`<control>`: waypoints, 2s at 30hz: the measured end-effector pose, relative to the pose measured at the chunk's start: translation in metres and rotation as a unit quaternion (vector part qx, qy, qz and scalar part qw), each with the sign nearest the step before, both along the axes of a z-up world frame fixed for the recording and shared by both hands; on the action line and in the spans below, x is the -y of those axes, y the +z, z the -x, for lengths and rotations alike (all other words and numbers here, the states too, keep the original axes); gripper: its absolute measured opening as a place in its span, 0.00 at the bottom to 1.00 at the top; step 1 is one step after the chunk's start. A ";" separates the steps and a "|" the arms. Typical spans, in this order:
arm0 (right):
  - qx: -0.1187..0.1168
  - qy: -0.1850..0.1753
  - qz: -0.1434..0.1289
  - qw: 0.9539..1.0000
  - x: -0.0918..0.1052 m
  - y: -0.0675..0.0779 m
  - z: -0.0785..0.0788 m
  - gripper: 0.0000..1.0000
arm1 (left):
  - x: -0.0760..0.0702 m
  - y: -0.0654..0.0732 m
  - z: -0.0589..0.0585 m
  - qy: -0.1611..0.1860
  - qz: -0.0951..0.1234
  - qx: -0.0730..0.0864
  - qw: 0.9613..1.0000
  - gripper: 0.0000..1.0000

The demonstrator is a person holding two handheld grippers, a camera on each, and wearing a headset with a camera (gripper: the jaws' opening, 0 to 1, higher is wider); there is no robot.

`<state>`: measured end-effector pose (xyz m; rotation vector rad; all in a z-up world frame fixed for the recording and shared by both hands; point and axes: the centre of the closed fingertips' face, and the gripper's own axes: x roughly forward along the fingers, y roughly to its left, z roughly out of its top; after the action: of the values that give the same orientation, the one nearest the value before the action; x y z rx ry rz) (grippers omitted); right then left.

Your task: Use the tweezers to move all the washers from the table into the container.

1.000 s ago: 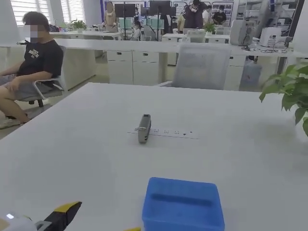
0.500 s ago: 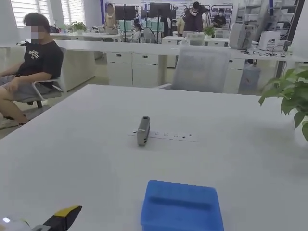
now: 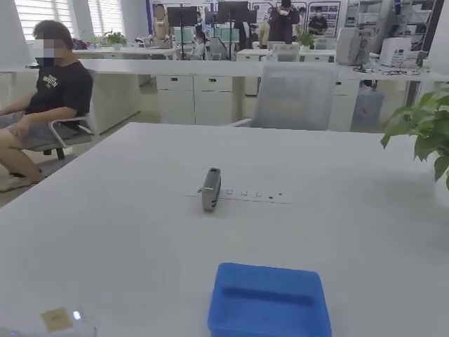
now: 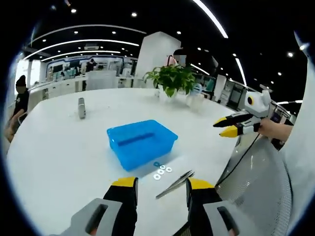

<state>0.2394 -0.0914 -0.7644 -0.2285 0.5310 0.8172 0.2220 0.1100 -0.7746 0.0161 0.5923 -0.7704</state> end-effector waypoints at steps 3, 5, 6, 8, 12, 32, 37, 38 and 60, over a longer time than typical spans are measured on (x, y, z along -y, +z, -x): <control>-0.004 0.022 0.003 1.000 -0.020 -0.007 0.000 0.21 | 0.009 -0.011 0.003 -0.048 -0.024 -0.023 0.998 0.27; -0.016 0.035 -0.002 0.999 -0.032 -0.013 0.003 0.20 | 0.013 -0.020 0.004 -0.072 -0.042 -0.037 0.996 0.22; -0.021 0.040 -0.002 0.999 -0.038 -0.016 0.003 0.19 | 0.014 -0.026 0.004 -0.083 -0.057 -0.040 0.994 0.21; -0.025 0.050 0.003 0.998 -0.045 -0.021 0.004 0.18 | 0.015 -0.036 0.005 -0.110 -0.092 -0.044 0.989 0.17; -0.034 0.055 0.001 0.998 -0.053 -0.028 0.005 0.14 | 0.019 -0.057 0.007 -0.158 -0.146 -0.057 0.975 0.12; -0.049 0.066 0.006 0.997 -0.059 -0.039 0.005 0.09 | 0.021 -0.092 -0.007 -0.298 -0.303 -0.018 0.905 0.00; -0.048 0.079 0.010 0.996 -0.064 -0.040 0.009 0.09 | 0.024 -0.085 0.002 -0.321 -0.300 -0.007 0.898 0.00; -0.047 0.086 0.013 0.995 -0.065 -0.041 0.010 0.09 | 0.024 -0.082 0.003 -0.321 -0.299 -0.005 0.899 0.00; -0.031 0.224 0.078 0.971 -0.102 -0.060 0.045 0.13 | 0.039 0.004 0.046 -0.284 -0.245 0.037 0.926 0.00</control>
<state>0.1947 0.0104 -0.8241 -0.4811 0.6143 1.2264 0.1764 0.0706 -0.7708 0.7022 0.7058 -1.1566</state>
